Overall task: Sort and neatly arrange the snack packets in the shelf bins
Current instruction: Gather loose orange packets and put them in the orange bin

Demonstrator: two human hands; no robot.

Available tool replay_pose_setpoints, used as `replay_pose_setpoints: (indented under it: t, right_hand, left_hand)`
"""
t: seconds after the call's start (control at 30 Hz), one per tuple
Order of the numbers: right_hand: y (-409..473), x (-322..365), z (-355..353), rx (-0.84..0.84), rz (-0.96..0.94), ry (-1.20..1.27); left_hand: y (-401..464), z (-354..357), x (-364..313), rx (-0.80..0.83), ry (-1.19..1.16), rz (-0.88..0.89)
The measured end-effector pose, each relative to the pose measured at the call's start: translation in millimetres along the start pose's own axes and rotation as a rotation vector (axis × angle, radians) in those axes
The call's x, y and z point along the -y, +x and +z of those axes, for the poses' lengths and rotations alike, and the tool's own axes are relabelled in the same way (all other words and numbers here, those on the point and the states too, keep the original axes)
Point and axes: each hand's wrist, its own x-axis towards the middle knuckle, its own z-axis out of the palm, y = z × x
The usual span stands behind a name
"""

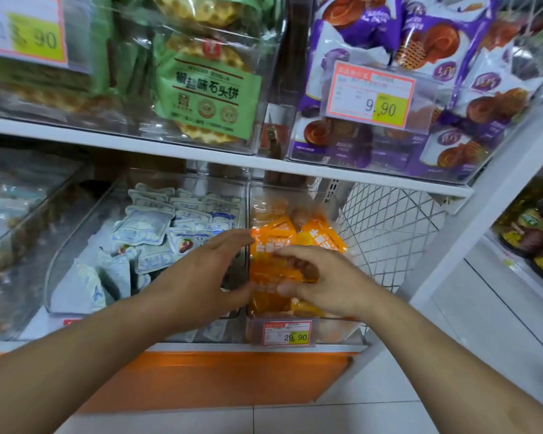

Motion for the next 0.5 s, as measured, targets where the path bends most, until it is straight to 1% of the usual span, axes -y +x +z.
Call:
replay_pose_setpoints:
  t: [0.03,0.07,0.1,0.17,0.2,0.23,0.27,0.37,0.43,0.5]
  right_hand:
    - [-5.2,-0.1,-2.4,-0.015,-0.012,0.045]
    - [-8.8,-2.1,-6.4,-0.073,-0.006,0.052]
    - [-12.6,-4.4,-12.8,-0.159,0.021,-0.009]
    - [-21.0,-8.9,-25.0,-0.325,0.096,-0.223]
    - [-26.1,-8.8,-28.4,-0.376,0.132,-0.302]
    - [-30.4,-9.1,-29.7,-0.391,0.171,-0.33]
    - [-34.1,-10.4,-28.7,-0.379,0.217,-0.307]
    - [-43.1,-17.0,-24.5,-0.323,0.304,-0.112]
    - [-46.6,-30.9,-23.7,-0.317,0.315,0.027]
    - [-50.6,-44.7,-25.0,-0.348,0.321,0.219]
  left_hand:
    - [0.0,-0.3,-0.3,0.003,0.001,-0.004]
    - [-0.1,-0.4,-0.7,0.005,0.003,-0.011]
    - [0.0,-0.4,-1.6,0.008,0.009,-0.019]
    - [1.0,-1.6,-7.9,0.016,0.05,-0.016]
    - [2.9,-2.1,-13.0,0.018,0.088,-0.001]
    - [5.5,-2.3,-19.3,0.022,0.123,0.018]
    - [10.3,-2.1,-27.4,0.031,0.15,0.033]
    - [37.0,5.3,-58.9,0.074,0.171,0.087]
    - [65.1,17.7,-75.1,0.13,0.128,0.096]
    - [95.8,32.9,-80.9,0.179,0.086,0.089]
